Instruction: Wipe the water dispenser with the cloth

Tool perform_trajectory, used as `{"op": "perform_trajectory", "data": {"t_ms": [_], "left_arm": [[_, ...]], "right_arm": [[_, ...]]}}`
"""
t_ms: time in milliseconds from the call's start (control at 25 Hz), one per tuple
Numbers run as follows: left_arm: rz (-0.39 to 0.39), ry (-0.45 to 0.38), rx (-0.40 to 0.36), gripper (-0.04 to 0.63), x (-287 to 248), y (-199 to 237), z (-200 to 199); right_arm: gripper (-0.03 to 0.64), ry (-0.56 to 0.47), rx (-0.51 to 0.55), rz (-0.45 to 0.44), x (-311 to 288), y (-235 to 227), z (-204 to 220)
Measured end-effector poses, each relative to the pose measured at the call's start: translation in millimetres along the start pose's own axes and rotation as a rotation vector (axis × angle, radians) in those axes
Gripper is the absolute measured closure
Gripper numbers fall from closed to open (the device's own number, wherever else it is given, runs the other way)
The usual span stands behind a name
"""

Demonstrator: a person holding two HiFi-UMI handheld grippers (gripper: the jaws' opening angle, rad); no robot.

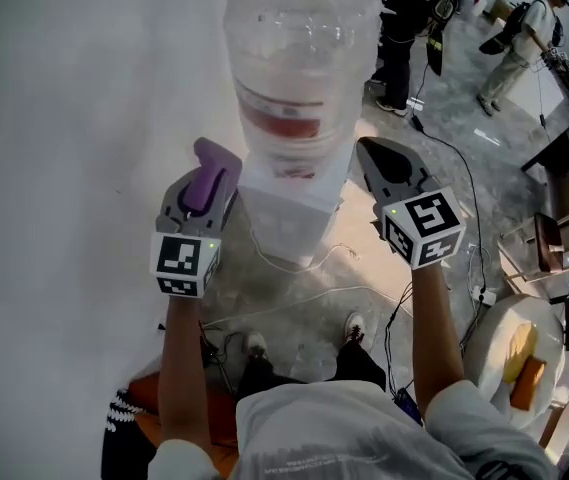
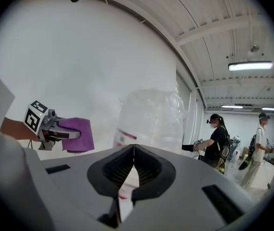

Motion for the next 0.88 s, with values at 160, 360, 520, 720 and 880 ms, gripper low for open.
{"op": "perform_trajectory", "data": {"t_ms": [160, 360, 520, 720, 880], "left_arm": [[-0.038, -0.054, -0.041, 0.531, 11.9, -10.5, -45.7], [-0.063, -0.091, -0.074, 0.531, 21.0, -24.1, -82.8], [-0.076, -0.125, -0.095, 0.531, 31.5, -33.0, -102.5], [-0.09, -0.134, -0.105, 0.531, 38.6, -39.9, -109.8], [-0.099, -0.119, -0.103, 0.531, 41.7, -41.6, -107.4]], "right_arm": [[0.601, -0.061, 0.029, -0.024, 9.2, -19.2, -32.2], [0.601, -0.093, 0.064, -0.011, 24.4, -36.9, -52.8], [0.601, -0.122, 0.126, 0.01, 33.0, -39.5, -68.9], [0.601, -0.139, 0.135, -0.027, 34.1, -32.8, -73.5], [0.601, -0.14, 0.138, -0.049, 33.5, -26.6, -72.0]]}}
Point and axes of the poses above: the fingertips, and each gripper's own axes: x backward along the fingers, y to its left, z out of its underside, the point moved 10 cm from there along x, backward along the fingers, and after that the axes turned 14 degrees about x, right-handed, at the moved point
